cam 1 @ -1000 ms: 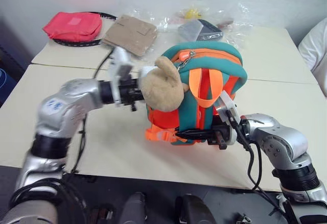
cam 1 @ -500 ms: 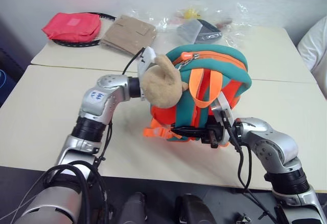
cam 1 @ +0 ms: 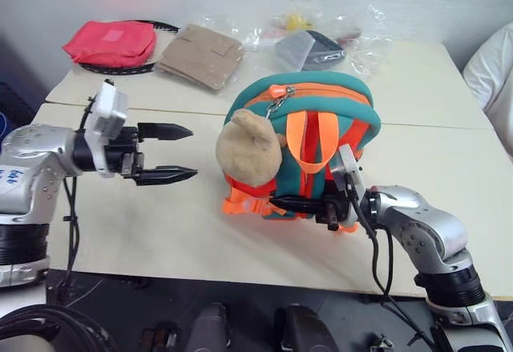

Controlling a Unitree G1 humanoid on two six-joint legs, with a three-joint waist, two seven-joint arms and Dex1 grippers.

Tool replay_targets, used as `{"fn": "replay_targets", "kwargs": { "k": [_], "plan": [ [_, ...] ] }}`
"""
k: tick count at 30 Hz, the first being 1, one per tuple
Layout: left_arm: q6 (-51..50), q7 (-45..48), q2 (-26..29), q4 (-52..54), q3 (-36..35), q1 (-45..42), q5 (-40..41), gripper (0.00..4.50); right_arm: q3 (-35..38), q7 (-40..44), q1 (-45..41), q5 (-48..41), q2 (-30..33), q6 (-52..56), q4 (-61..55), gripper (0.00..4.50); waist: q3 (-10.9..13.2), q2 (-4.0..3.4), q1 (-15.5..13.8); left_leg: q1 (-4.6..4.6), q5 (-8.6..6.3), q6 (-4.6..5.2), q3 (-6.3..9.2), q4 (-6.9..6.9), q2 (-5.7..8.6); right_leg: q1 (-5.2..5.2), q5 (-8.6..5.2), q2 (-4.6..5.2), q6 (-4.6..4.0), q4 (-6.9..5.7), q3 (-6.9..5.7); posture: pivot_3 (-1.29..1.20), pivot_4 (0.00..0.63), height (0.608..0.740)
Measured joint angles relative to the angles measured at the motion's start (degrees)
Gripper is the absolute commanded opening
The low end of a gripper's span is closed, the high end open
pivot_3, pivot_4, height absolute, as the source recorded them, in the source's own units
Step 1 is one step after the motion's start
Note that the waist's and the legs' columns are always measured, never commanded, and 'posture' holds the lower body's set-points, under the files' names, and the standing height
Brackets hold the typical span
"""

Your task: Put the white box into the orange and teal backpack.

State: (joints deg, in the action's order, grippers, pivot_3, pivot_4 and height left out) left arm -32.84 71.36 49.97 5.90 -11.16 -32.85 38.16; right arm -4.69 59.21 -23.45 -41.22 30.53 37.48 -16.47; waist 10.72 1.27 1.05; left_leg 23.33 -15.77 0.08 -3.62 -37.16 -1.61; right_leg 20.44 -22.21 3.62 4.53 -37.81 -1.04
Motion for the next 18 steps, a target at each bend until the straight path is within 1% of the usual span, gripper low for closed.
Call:
{"fn": "replay_targets", "kwargs": {
  "k": [3, 5, 6, 7, 9, 11, 12, 13, 15, 18],
  "plan": [
    [-3.2, -6.24, -4.1, 10.12, -1.55, 0.22, 5.85, 4.48, -0.11, 0.33, -0.12, 0.56, 0.01, -0.01, 0.48, 0.09, 0.0, 0.0, 0.07, 0.02, -0.04, 0.04, -0.02, -0.01, 0.01, -0.01, 0.02, 0.01, 0.04, 0.02, 0.03, 0.0, 0.15, 0.74],
    [-6.08, -10.49, -4.94, 18.22, -1.26, 1.43, 9.67, 4.48, -0.12, 0.44, -0.15, 0.74, 0.01, -0.01, 0.81, 0.09, 0.0, 0.0, 0.46, 0.01, -0.04, 0.01, -0.01, 0.04, 0.01, -0.01, 0.02, -0.02, 0.04, 0.01, 0.03, 0.0, 0.15, 0.74],
    [-6.74, -13.07, -6.0, 21.47, -0.94, 1.68, 10.19, 4.48, -0.12, 0.48, -0.15, 0.86, 0.01, -0.01, 0.93, 0.09, 0.0, 0.0, 0.57, -0.01, -0.03, -0.01, -0.02, 0.04, 0.0, 0.0, 0.02, -0.04, 0.05, -0.01, 0.03, 0.0, 0.15, 0.74],
    [-7.02, -16.26, -7.74, 23.8, -0.33, 1.67, 10.2, 4.48, -0.09, 0.49, -0.09, 0.9, 0.01, 0.04, 1.01, 0.09, 0.0, 0.0, 0.64, -0.01, 0.0, -0.06, -0.03, 0.03, -0.04, -0.01, 0.02, -0.1, 0.05, 0.01, 0.05, 0.0, 0.15, 0.74],
    [-6.17, -22.23, -13.61, 26.0, 1.43, 2.01, 9.62, 4.48, -0.09, 0.5, -0.09, 0.82, -0.09, 0.14, 1.1, 0.09, 0.0, -0.01, 0.55, -0.05, 0.05, -0.11, -0.02, -0.02, -0.06, -0.03, 0.02, -0.13, 0.05, -0.02, 0.04, 0.0, 0.15, 0.74],
    [-4.93, -25.83, -17.5, 27.05, 3.79, 2.86, 8.48, 4.09, -0.12, 0.64, -0.09, 0.81, -0.13, 0.15, 1.1, 0.09, 0.0, 0.0, 0.56, -0.06, 0.07, -0.1, -0.02, -0.05, -0.06, -0.02, 0.02, -0.15, 0.05, -0.02, 0.05, 0.0, 0.15, 0.74],
    [-4.03, -26.56, -17.86, 27.16, 4.8, 3.06, 7.55, 3.86, -0.12, 0.7, -0.08, 0.82, -0.14, 0.16, 1.1, 0.09, 0.0, 0.0, 0.59, -0.07, 0.07, -0.11, -0.04, -0.05, -0.06, -0.02, 0.02, -0.16, 0.05, -0.01, 0.06, 0.0, 0.15, 0.74],
    [-3.11, -26.92, -17.84, 27.14, 5.57, 3.14, 6.21, 3.61, -0.12, 0.74, -0.09, 0.82, -0.14, 0.16, 1.1, 0.09, 0.0, 0.0, 0.59, -0.09, 0.08, -0.12, -0.05, -0.03, -0.06, -0.02, 0.02, -0.17, 0.05, 0.0, 0.07, 0.0, 0.15, 0.74],
    [-1.39, -26.86, -17.51, 27.04, 6.04, 3.5, 4.36, 2.95, -0.12, 0.73, -0.1, 0.86, -0.37, 0.14, 1.11, 0.09, 0.0, -0.01, 0.58, -0.1, 0.09, -0.14, -0.05, 0.0, -0.08, -0.01, 0.02, -0.18, 0.05, -0.01, 0.07, 0.0, 0.15, 0.74],
    [0.61, -26.02, -16.54, 25.8, 5.97, 3.68, 3.16, 2.19, -0.2, 0.73, -0.26, 1.01, -0.88, 0.09, 1.18, 0.09, 0.0, 0.0, 0.52, -0.09, 0.09, -0.14, -0.05, 0.0, -0.07, -0.01, 0.02, -0.17, 0.04, -0.01, 0.07, 0.0, 0.15, 0.74]
  ]
}}
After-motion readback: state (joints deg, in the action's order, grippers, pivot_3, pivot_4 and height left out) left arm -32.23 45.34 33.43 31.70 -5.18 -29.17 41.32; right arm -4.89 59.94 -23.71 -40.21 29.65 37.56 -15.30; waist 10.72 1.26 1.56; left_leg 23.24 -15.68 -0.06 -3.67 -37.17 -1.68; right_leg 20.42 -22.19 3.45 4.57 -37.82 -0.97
